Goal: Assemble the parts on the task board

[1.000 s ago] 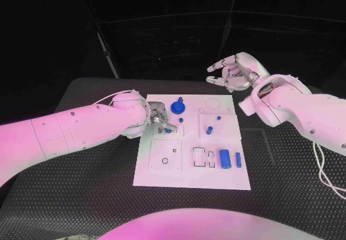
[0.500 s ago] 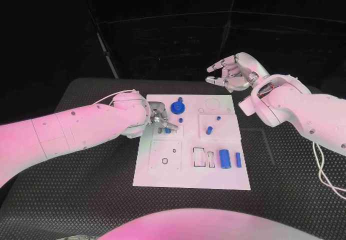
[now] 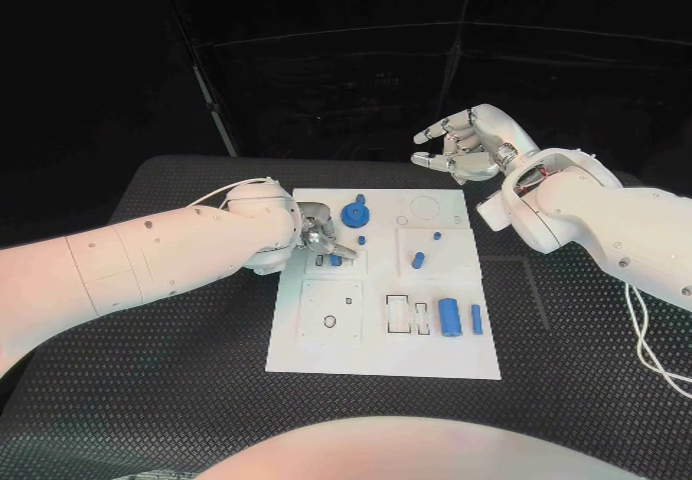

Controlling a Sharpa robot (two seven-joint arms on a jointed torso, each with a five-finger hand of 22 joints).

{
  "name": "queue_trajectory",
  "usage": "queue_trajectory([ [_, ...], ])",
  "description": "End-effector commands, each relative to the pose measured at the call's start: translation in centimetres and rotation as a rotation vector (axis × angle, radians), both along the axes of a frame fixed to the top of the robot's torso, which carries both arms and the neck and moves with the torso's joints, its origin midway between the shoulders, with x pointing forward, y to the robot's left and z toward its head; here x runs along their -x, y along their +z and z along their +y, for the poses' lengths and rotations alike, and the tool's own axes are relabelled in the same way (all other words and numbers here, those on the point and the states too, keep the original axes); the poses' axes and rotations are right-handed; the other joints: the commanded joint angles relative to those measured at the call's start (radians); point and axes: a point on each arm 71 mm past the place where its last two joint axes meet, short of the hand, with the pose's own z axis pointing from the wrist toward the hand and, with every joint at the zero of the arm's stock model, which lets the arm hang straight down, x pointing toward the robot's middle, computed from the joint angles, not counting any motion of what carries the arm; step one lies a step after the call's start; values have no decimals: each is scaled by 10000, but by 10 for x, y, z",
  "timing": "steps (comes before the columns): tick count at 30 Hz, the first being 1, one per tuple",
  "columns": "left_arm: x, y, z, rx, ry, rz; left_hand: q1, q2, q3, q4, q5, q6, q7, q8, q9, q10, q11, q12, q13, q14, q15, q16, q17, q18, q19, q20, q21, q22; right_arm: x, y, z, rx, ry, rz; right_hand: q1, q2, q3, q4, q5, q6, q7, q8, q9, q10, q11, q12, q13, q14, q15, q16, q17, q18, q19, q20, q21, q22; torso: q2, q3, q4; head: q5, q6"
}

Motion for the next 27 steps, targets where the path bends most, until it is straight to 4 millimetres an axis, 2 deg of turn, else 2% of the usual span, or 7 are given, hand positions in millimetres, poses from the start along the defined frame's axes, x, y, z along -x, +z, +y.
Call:
queue_trajectory([
  [1,1,-7,2,-258,48,225,-97,-3,-54,11,43,-104,9,-64,17,67,-31,52,9,1055,-57,31,2634,-178,244,-62,64,1170,0,2,1,-12,95,-76,-98,-39,-50,10,42,31,17,66,-15,-83,-4,-47,-14,431,-33,-36,79,88,-101,-3,-56,-9,2,-3,5,-9,1],
  [10,-1,-7,4,-270,115,198,-82,-10,-197,21,35,-101,5,-69,44,68,-34,50,8,1055,-61,31,2634,-178,245,-66,63,1174,0,2,1,-13,98,-76,-98,-39,-50,10,42,31,17,66,-15,-83,-4,-47,-14,431,-33,-36,79,88,-101,-3,-56,-9,-3,-9,7,-5,-4],
  [16,-2,-7,5,-274,153,181,-113,10,-272,27,33,-100,5,-72,56,70,-36,51,10,1055,-63,31,2634,-178,245,-68,61,1174,0,1,2,-18,103,-78,-104,-38,-55,12,43,30,17,67,-15,-83,-4,-47,-15,431,-33,-37,79,89,-101,-3,-59,-11,-1,-1,7,-6,-3],
  [27,-4,-6,9,-229,343,59,-469,-34,-980,31,-3,-99,-18,-99,140,63,-63,34,1,1055,-98,31,2634,-175,237,-110,44,1171,0,1,1,-18,94,-82,-193,-22,-114,45,50,11,19,72,-21,-89,-1,-46,-26,430,-32,-55,66,91,-99,-1,-89,-37,-1,-3,6,-31,8],
])
